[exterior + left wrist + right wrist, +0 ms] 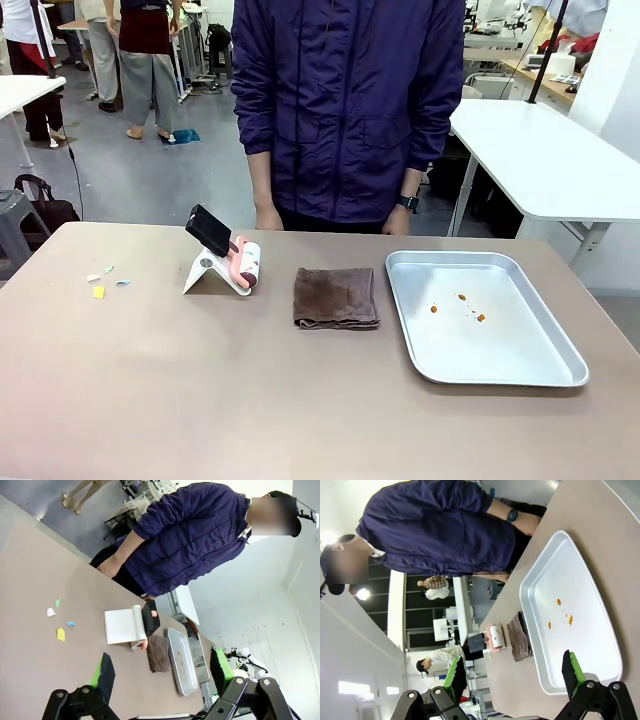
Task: Clean the surface of the table.
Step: Hold the Lint Roller with your left hand and the towel with your right hand.
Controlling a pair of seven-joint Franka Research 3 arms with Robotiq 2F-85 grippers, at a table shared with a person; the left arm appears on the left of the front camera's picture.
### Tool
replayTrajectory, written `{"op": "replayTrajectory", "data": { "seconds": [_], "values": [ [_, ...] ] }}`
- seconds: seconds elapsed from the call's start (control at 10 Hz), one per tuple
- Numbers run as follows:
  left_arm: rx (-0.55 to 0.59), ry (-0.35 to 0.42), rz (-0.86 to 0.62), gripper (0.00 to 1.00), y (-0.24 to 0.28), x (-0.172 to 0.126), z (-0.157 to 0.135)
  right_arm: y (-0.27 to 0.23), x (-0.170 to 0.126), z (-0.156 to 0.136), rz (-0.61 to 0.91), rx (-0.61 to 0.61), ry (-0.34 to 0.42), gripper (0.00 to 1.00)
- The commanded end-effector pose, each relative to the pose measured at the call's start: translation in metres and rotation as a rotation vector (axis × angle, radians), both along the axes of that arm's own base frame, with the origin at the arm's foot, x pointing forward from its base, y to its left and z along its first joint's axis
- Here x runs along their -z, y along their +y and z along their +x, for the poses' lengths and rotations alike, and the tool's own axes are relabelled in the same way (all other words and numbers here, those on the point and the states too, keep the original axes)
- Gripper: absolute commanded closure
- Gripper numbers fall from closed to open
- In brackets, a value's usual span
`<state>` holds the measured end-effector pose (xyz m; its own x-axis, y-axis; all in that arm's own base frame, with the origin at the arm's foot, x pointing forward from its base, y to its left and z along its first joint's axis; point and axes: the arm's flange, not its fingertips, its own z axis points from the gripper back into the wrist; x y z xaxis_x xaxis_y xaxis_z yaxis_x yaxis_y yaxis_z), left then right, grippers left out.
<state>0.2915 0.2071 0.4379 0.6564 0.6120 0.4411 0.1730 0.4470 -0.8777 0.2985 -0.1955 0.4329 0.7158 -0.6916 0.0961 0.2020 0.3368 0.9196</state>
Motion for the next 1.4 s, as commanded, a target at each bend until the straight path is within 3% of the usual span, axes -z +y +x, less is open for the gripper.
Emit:
{"op": "replayTrajectory", "data": {
  "seconds": [0.0, 0.1, 0.3, 0.5, 0.7, 0.9, 1.1, 1.2, 1.3],
  "values": [
    [0.009, -0.039, 0.036, 0.0, 0.002, -0.011, 0.008, 0.017, -0.008, 0.007, -0.07, -0.038, 0.014, 0.0],
    [0.067, -0.038, 0.085, 0.0, -0.002, -0.026, 0.031, 0.039, -0.021, 0.021, -0.169, -0.072, 0.046, 0.0],
    [0.222, -0.088, 0.171, 0.0, -0.026, -0.061, 0.079, 0.098, -0.043, 0.058, -0.331, -0.232, 0.018, 0.0],
    [0.44, -0.053, 0.243, 0.0, -0.085, -0.073, 0.141, 0.17, -0.05, 0.101, -0.496, -0.416, 0.037, 0.0],
    [0.579, 0.049, 0.323, 0.0, -0.148, -0.067, 0.186, 0.23, -0.047, 0.139, -0.549, -0.501, 0.021, 0.0],
    [0.682, 0.134, 0.397, 0.0, -0.199, -0.056, 0.211, 0.297, -0.033, 0.159, -0.617, -0.599, -0.015, 0.0],
    [0.683, 0.21, 0.446, 0.0, -0.216, -0.034, 0.223, 0.362, -0.002, 0.162, -0.653, -0.684, 0.048, 0.0],
    [0.685, 0.258, 0.47, 0.0, -0.219, -0.023, 0.226, 0.388, 0.014, 0.158, -0.724, -0.666, 0.079, 0.0],
    [0.701, 0.287, 0.453, 0.0, -0.222, -0.013, 0.227, 0.409, 0.025, 0.153, -0.694, -0.689, 0.087, 0.0]
  ]
}}
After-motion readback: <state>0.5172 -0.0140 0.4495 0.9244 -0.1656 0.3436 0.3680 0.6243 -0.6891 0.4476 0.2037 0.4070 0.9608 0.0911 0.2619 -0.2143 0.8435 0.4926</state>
